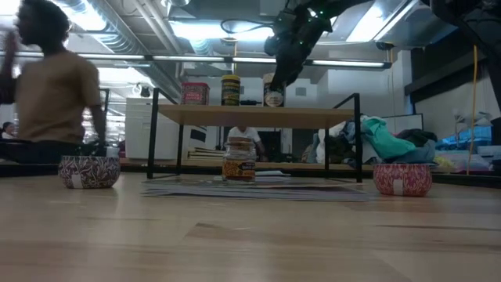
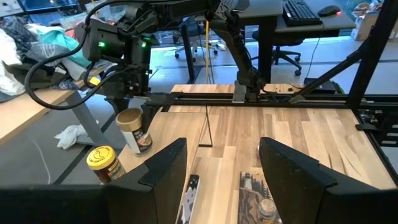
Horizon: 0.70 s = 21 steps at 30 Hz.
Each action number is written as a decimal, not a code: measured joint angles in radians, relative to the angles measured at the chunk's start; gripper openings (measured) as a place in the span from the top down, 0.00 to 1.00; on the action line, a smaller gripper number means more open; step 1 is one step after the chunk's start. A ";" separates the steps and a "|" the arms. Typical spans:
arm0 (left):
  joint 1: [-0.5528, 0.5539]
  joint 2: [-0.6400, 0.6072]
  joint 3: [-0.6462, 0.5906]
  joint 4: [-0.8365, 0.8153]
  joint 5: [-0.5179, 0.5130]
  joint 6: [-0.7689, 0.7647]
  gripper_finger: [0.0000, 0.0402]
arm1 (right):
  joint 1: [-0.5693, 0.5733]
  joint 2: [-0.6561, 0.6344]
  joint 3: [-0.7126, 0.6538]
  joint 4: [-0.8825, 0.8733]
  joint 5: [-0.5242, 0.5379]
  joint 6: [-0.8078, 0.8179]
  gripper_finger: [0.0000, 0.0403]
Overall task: Shelf spices
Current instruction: Remove the brown seasoning bottle from the shelf
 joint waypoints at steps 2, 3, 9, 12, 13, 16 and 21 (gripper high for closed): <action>0.000 0.000 0.000 0.000 0.000 0.000 0.51 | 0.000 0.000 0.001 -0.006 -0.012 0.000 0.30; 0.000 0.000 0.000 0.000 0.000 0.000 0.51 | 0.000 0.000 0.001 -0.012 -0.016 0.000 0.30; 0.000 0.000 0.000 0.000 0.000 -0.009 0.51 | 0.024 0.000 0.021 -0.043 -0.002 0.010 0.30; 0.000 0.001 0.000 0.000 0.000 -0.012 0.51 | 0.053 0.000 0.058 -0.071 0.030 0.006 0.30; 0.000 0.002 0.000 0.000 0.000 -0.011 0.51 | 0.063 0.001 0.077 -0.078 0.044 -0.001 0.30; 0.000 0.006 0.000 0.000 -0.006 -0.011 0.51 | 0.095 0.000 0.134 -0.119 0.080 -0.005 0.30; 0.000 0.022 0.000 -0.001 -0.025 -0.011 0.51 | 0.153 -0.002 0.222 -0.135 0.085 -0.002 0.30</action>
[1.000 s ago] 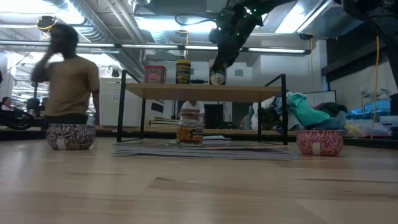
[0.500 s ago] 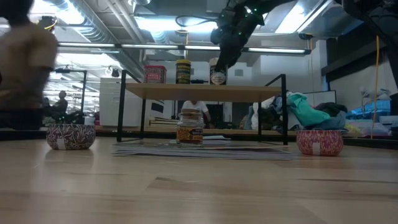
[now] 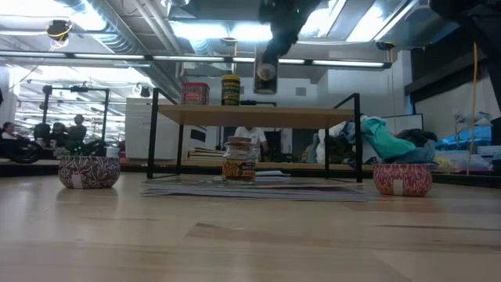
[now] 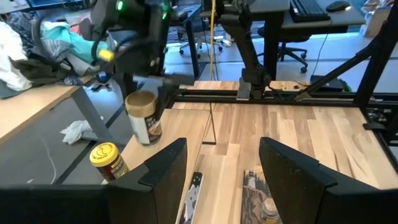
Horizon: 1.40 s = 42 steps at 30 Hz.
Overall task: Shelf spices
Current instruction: Remove the brown seasoning bottle from the shelf
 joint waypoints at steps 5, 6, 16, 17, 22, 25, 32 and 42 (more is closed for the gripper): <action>0.000 0.016 0.000 -0.011 -0.001 -0.015 0.51 | 0.075 -0.034 0.022 -0.023 0.045 0.019 0.30; 0.000 0.019 0.000 -0.018 -0.001 -0.018 0.51 | 0.093 -0.041 0.022 -0.027 0.045 0.021 0.30; 0.000 0.046 0.000 -0.020 -0.002 -0.030 0.51 | 0.275 -0.091 0.024 -0.094 0.139 0.087 0.30; 0.000 0.050 0.000 -0.020 -0.002 -0.031 0.51 | 0.291 -0.093 0.024 -0.105 0.139 0.105 0.30; 0.000 0.073 0.000 -0.023 -0.002 -0.045 0.51 | 0.377 -0.095 0.016 -0.144 0.121 0.197 0.30; 0.000 0.089 0.000 -0.022 -0.002 -0.044 0.51 | 0.427 -0.097 -0.014 -0.142 0.121 0.251 0.30; 0.000 0.127 0.000 -0.019 -0.002 -0.040 0.51 | 0.532 -0.097 -0.141 -0.118 0.183 0.395 0.30; 0.000 0.142 0.000 -0.017 -0.002 -0.062 0.51 | 0.609 -0.094 -0.382 0.098 0.263 0.570 0.30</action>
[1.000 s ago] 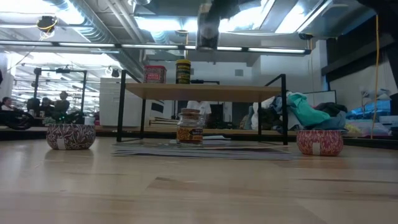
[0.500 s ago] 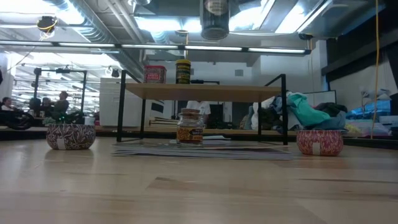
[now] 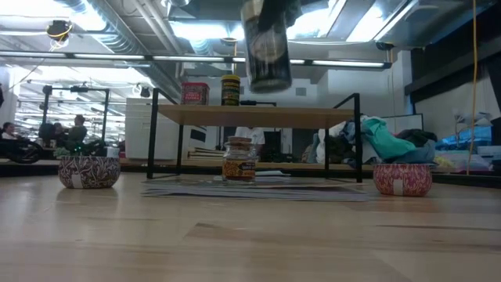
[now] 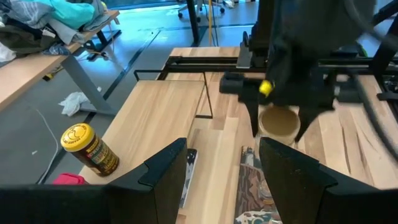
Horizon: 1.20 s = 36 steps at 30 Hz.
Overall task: Shelf spices
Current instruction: Remove the brown seasoning bottle from the shelf
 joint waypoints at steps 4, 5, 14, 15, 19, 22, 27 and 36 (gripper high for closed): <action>0.000 0.000 0.000 0.002 0.000 -0.012 0.51 | 0.006 0.000 -0.051 0.071 0.051 0.033 0.30; 0.000 0.000 0.000 0.006 0.000 -0.012 0.51 | 0.005 0.000 -0.057 0.082 0.056 0.034 0.30; 0.000 -0.001 0.000 0.012 -0.012 -0.039 0.51 | 0.020 0.000 -0.058 0.089 0.123 0.109 0.30; 0.000 0.001 0.000 0.014 -0.020 -0.039 0.51 | 0.032 0.000 -0.058 0.095 0.143 0.121 0.30; 0.000 0.005 0.000 0.025 -0.037 -0.044 0.51 | 0.091 0.000 -0.058 0.158 0.223 0.167 0.30; 0.000 0.005 0.000 0.025 -0.037 -0.060 0.51 | 0.130 0.000 -0.058 0.198 0.233 0.190 0.30; 0.000 0.005 0.000 0.026 -0.037 -0.073 0.51 | 0.220 0.000 -0.058 0.220 0.326 0.216 0.30; 0.000 0.009 0.000 0.068 -0.037 -0.072 0.51 | 0.418 -0.012 -0.057 0.197 0.553 0.351 0.30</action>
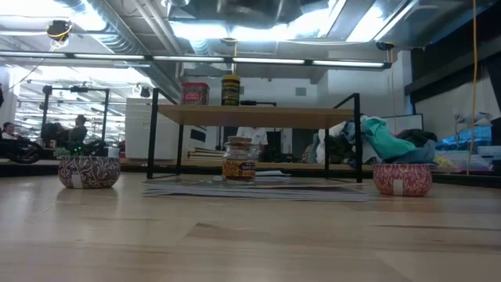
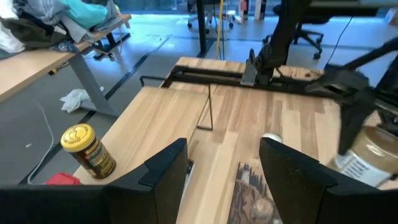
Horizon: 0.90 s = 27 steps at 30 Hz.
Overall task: Shelf spices
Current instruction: Remove the brown seasoning bottle from the shelf
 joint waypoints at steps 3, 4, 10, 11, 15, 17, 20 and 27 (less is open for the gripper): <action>-0.001 0.006 0.000 0.022 0.000 0.004 0.51 | 0.054 0.000 0.000 -0.040 0.063 0.088 0.30; -0.002 0.009 0.000 0.023 0.000 0.002 0.51 | 0.069 0.000 0.000 -0.051 0.082 0.120 0.30; -0.002 0.033 0.000 0.018 0.001 -0.021 0.51 | 0.095 -0.001 0.000 -0.152 0.091 0.286 0.30; -0.002 0.038 0.000 0.018 0.001 -0.021 0.51 | 0.095 -0.001 0.000 -0.162 0.078 0.300 0.30; -0.002 0.066 0.000 0.020 0.001 -0.024 0.51 | 0.067 -0.001 0.000 -0.164 0.004 0.309 0.30; -0.002 0.080 0.000 0.020 0.001 -0.030 0.51 | 0.042 -0.001 0.000 -0.167 -0.042 0.321 0.30; -0.002 0.101 0.000 0.019 0.003 -0.050 0.51 | -0.002 0.008 0.000 -0.192 -0.081 0.331 0.30; -0.034 0.115 0.000 0.029 0.004 -0.082 0.51 | -0.089 0.022 -0.079 -0.189 -0.115 0.333 0.30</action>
